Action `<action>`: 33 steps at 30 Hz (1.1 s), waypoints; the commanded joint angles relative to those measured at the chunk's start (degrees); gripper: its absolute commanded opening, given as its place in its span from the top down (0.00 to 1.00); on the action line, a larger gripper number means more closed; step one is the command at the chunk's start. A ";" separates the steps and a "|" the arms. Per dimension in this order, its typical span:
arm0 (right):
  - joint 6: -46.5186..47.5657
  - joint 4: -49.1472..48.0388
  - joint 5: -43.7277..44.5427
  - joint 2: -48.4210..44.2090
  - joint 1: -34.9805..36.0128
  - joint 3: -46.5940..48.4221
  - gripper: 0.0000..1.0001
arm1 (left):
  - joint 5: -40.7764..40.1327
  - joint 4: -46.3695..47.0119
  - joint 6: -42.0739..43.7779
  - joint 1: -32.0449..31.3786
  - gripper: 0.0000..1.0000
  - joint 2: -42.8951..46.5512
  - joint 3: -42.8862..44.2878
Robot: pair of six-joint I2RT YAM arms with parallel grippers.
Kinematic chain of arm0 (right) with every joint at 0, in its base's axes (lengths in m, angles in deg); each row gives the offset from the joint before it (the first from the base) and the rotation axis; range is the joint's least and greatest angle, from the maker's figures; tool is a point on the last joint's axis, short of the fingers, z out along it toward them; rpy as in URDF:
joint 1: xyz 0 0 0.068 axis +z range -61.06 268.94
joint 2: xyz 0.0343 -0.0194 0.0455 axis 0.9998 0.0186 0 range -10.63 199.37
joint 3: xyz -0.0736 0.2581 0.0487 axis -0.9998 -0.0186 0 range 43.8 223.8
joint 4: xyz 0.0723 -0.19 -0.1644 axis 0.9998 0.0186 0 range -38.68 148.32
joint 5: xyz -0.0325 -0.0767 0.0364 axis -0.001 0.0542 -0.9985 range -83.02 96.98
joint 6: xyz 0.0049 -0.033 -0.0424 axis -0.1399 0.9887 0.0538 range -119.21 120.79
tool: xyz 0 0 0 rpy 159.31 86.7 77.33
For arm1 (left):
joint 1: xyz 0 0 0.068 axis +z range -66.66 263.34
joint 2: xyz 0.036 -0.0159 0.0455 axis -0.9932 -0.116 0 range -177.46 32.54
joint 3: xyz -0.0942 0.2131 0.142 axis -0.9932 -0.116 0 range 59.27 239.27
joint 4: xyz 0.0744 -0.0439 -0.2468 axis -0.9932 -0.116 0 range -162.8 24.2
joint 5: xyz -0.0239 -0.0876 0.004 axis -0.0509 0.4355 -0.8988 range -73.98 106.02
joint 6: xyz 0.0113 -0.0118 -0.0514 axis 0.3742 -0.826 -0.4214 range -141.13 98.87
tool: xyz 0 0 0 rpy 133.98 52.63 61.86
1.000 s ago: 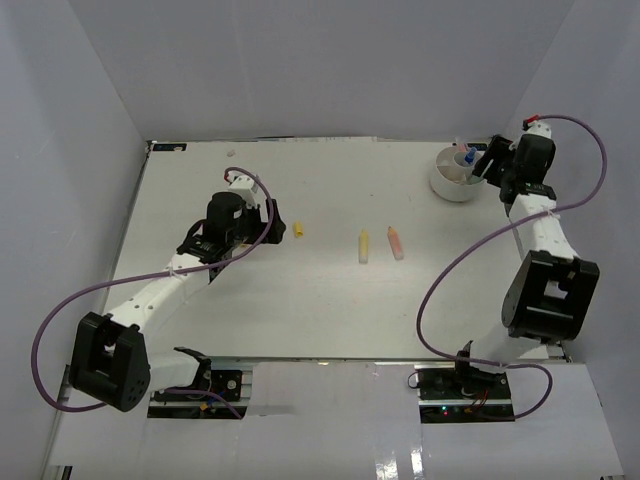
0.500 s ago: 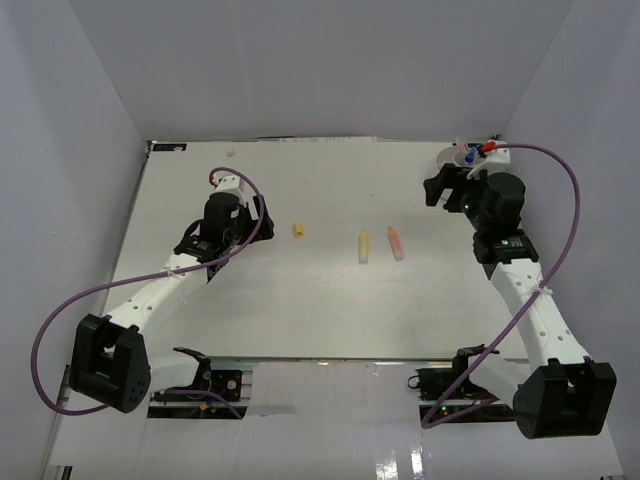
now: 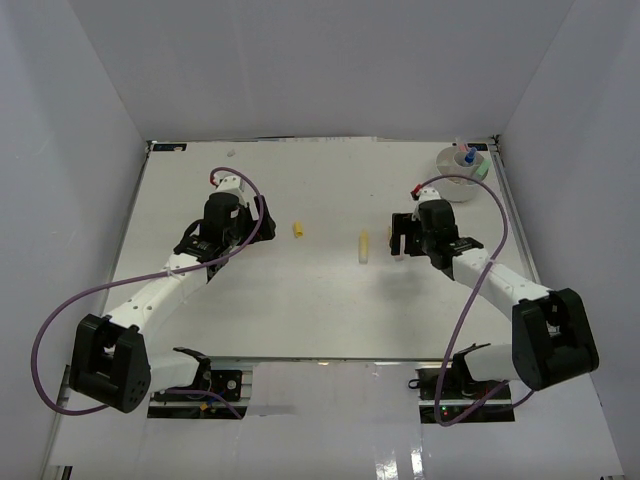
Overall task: Sort the stationery into containers
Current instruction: Pick up the pen from the center of the board.
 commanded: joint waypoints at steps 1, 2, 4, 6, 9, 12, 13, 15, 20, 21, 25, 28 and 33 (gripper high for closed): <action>-0.99 -1.31 0.84 2.83 0.21 0.39 0.19 | 1.61 0.22 0.05 0.03 0.02 0.52 2.13; -0.90 -1.48 0.40 4.32 0.29 0.39 0.20 | 1.61 0.22 0.22 0.03 0.02 0.52 2.13; -1.08 -1.92 -0.04 5.56 0.47 0.39 0.23 | 1.69 0.22 0.31 0.03 0.02 0.69 2.13; -0.90 -2.01 -0.13 7.23 0.73 0.47 0.26 | 2.22 0.39 0.31 0.03 0.02 0.78 2.04; -0.46 -2.01 -1.18 9.43 1.26 0.74 0.29 | 3.01 0.57 0.22 0.03 0.02 0.69 2.04; -0.20 -2.01 -1.89 11.63 1.61 1.26 0.34 | 3.10 0.48 0.22 0.03 0.02 0.69 2.13; -0.11 -2.01 -1.72 11.98 1.70 1.35 0.35 | 3.10 0.48 0.31 0.03 0.02 0.69 2.13; -0.02 -2.01 -1.10 13.39 2.05 1.44 0.38 | 3.19 0.48 0.31 0.03 0.02 0.78 2.04; 0.06 -1.93 0.48 15.76 2.32 2.06 0.39 | 3.63 0.75 0.40 0.03 0.02 0.87 2.04; 0.06 -1.93 0.74 16.02 2.32 2.06 0.39 | 3.72 0.66 0.40 0.03 0.02 0.78 2.04; 0.33 -1.40 2.24 17.25 2.32 2.41 0.41 | 3.98 0.66 0.40 0.03 0.02 0.78 2.04; 0.59 -0.87 3.12 17.43 2.49 2.67 0.46 | 3.98 0.66 0.40 0.03 0.02 0.78 2.04; 0.77 -0.87 3.47 16.91 2.49 2.67 0.59 | 5.65 0.92 0.40 0.03 0.02 0.69 2.04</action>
